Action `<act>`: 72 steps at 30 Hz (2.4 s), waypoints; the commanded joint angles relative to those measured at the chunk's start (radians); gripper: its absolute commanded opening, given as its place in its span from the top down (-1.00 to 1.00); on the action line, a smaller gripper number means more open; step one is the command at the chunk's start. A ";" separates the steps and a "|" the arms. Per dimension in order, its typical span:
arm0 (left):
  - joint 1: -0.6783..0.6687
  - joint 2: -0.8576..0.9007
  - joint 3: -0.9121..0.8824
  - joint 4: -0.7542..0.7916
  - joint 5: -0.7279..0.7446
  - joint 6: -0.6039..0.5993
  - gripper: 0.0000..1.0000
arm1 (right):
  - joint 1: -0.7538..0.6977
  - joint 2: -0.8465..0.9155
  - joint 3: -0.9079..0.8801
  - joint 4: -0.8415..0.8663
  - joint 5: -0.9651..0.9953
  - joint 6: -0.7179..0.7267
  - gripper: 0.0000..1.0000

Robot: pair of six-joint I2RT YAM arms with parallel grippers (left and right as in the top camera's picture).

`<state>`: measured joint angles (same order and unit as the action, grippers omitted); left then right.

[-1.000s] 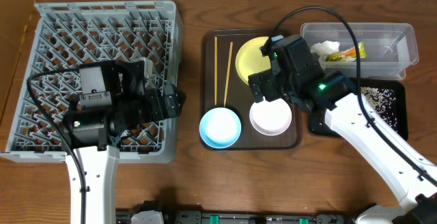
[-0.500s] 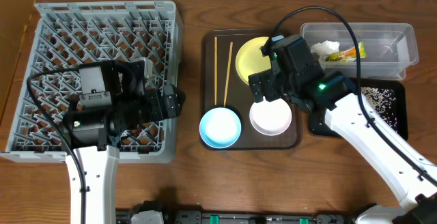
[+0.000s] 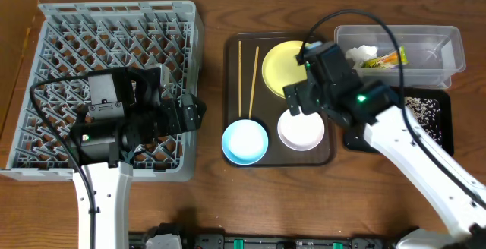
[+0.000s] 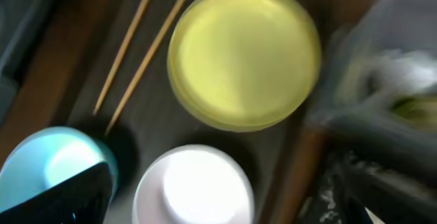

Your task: Sort waste into correct bins and load items into the dishwasher

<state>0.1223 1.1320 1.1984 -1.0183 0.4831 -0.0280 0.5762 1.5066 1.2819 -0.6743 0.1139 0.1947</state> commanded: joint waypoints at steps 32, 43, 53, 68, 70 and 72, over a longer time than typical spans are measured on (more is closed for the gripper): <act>-0.004 -0.002 0.015 -0.002 -0.013 0.009 -0.96 | -0.462 -1.449 -1.088 0.416 0.053 -0.173 -0.98; -0.004 -0.002 0.015 -0.002 -0.013 0.009 -0.96 | -0.462 -1.501 -1.277 0.673 0.050 -0.174 -0.98; -0.004 -0.002 0.015 -0.002 -0.013 0.009 -0.96 | -0.462 -1.498 -1.276 0.617 0.050 -0.174 -0.99; -0.004 -0.002 0.015 0.084 0.123 -0.003 -0.96 | -0.462 -1.498 -1.276 0.617 0.050 -0.174 -0.98; -0.010 0.001 0.015 0.188 0.201 -0.008 -0.96 | -0.462 -1.498 -1.276 0.617 0.050 -0.174 -0.98; -0.044 0.014 0.016 0.278 0.167 -0.084 -0.96 | -0.462 -1.498 -1.276 0.617 0.050 -0.174 -0.99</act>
<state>0.1192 1.1324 1.1984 -0.8391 0.5865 -0.0326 0.1379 0.0124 0.0071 -0.0532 0.1669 0.0113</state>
